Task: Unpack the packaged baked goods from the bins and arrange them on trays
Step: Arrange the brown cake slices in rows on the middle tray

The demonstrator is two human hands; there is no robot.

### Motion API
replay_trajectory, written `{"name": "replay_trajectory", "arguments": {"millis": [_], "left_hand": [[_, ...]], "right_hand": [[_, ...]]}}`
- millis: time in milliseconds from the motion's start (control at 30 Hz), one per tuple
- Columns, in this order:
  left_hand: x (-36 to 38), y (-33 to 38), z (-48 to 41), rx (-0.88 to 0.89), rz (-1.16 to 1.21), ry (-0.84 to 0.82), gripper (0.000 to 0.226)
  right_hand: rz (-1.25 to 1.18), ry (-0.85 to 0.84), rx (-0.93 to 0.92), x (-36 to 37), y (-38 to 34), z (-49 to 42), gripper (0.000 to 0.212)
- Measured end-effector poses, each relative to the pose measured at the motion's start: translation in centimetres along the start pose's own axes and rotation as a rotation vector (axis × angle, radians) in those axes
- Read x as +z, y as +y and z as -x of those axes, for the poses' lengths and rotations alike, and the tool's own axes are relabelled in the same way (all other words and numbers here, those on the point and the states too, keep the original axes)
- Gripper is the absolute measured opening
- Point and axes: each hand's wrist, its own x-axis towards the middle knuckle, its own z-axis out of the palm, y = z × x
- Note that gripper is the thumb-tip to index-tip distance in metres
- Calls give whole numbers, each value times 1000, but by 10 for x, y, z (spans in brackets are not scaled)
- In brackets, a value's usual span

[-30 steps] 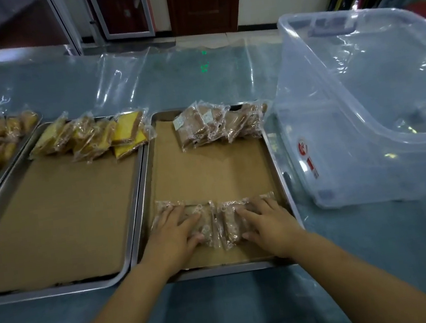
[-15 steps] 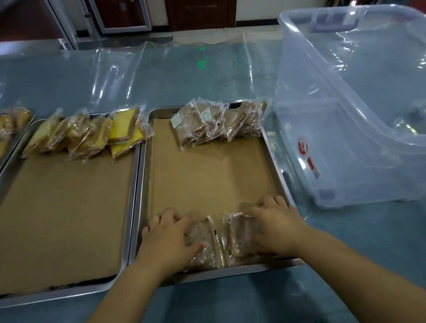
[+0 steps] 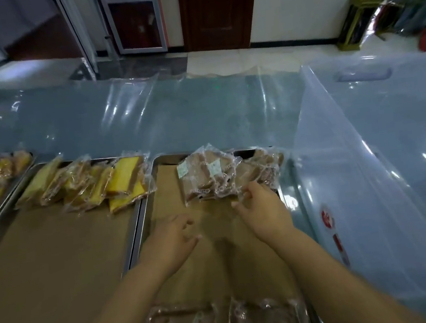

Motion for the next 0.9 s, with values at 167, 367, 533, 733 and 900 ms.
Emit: {"name": "replay_trajectory", "arguments": {"millis": [167,367,533,733,900], "left_hand": [[-4,-2,-44,48,-63,23,44],[3,1,-93,176,-86,40,65],[19,-6,-118,163,-161,-54,85],[17,-21,-121,250,-69,-12,71],[3,-35,-96,316,134,43,59]], "right_hand": [[-161,69,118,16,-10,-47,50],[-93,77,169,27,-14,-84,75],[-15,91,209,38,-10,-100,59],[8,41,233,41,-10,-98,28],[-194,83,236,31,-14,-86,23]]}}
